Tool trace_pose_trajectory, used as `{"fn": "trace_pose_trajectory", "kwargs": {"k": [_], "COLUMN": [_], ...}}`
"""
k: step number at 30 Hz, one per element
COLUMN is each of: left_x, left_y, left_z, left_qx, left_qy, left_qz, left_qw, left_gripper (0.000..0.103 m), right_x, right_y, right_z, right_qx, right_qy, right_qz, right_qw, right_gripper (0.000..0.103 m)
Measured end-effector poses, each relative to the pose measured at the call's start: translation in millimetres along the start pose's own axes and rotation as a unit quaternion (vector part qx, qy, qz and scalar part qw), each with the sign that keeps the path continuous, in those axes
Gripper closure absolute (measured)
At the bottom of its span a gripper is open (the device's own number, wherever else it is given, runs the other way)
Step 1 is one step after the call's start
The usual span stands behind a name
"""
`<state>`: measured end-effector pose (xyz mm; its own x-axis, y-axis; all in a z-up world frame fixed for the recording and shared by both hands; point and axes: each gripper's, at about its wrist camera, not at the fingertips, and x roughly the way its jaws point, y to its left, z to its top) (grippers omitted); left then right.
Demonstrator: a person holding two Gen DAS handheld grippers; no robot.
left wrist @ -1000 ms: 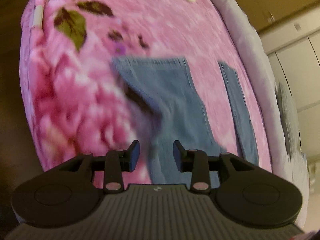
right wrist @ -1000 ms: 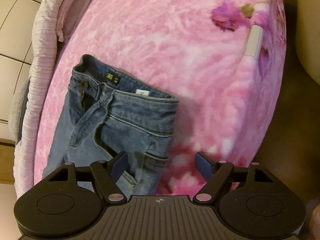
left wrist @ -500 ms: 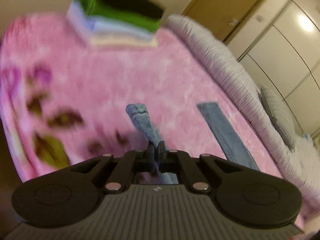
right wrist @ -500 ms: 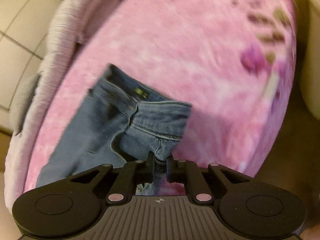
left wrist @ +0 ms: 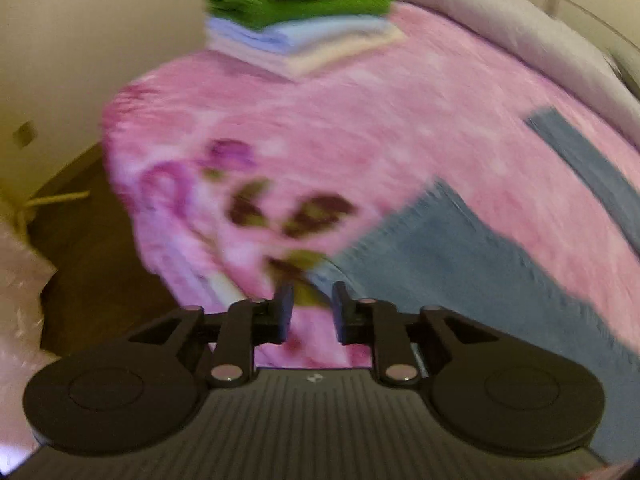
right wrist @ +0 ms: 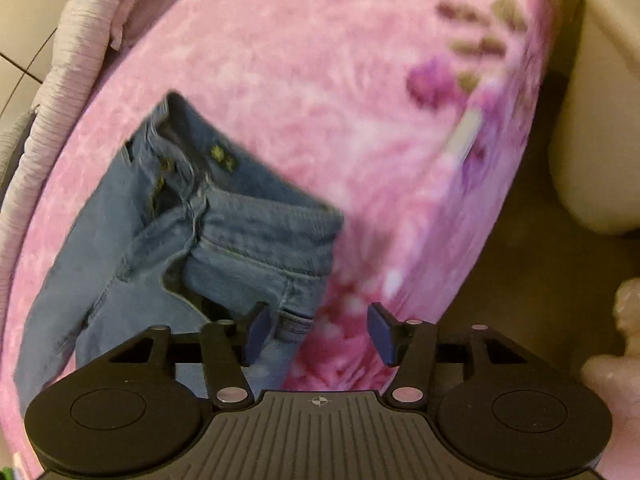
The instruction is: Fold clothes
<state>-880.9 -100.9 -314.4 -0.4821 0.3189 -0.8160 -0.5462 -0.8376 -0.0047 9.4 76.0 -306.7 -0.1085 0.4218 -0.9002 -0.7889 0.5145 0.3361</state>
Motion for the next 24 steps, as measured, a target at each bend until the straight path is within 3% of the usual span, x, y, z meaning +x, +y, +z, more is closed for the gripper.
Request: {"fn": "trace_pose_trajectory", "kwargs": {"k": [3, 6, 9, 14, 19, 22, 24], "left_x": [-11, -17, -27, -70, -110, -122, -127], "left_y": [-34, -109, -204, -359, -473, -512, -529], "left_z": [4, -9, -41, -116, -197, -231, -248], "left_qx": [0.024, 0.095, 0.142, 0.218, 0.283, 0.292, 0.29], "left_qy": [0.02, 0.053, 0.098, 0.136, 0.183, 0.204, 0.213], "left_qz": [-0.06, -0.147, -0.242, -0.343, -0.403, -0.413, -0.406], "left_qw": [0.9977, 0.9832, 0.9548, 0.9036, 0.8509, 0.8384, 0.8403], "left_gripper": [0.087, 0.087, 0.087, 0.087, 0.087, 0.087, 0.087], "right_x": [-22, -31, -24, 13, 53, 69, 84], "right_y": [6, 15, 22, 12, -3, -1, 9], "right_z": [7, 14, 30, 68, 106, 124, 132], "right_qx": [0.005, -0.022, -0.056, -0.11, -0.141, -0.151, -0.159], "right_qy": [-0.02, -0.032, -0.019, 0.025, 0.085, 0.113, 0.129], "right_qz": [0.028, 0.046, 0.069, 0.125, 0.183, 0.231, 0.251], "right_qw": [0.999, 0.998, 0.996, 0.986, 0.969, 0.954, 0.946], "right_gripper": [0.05, 0.05, 0.05, 0.05, 0.05, 0.05, 0.05]}}
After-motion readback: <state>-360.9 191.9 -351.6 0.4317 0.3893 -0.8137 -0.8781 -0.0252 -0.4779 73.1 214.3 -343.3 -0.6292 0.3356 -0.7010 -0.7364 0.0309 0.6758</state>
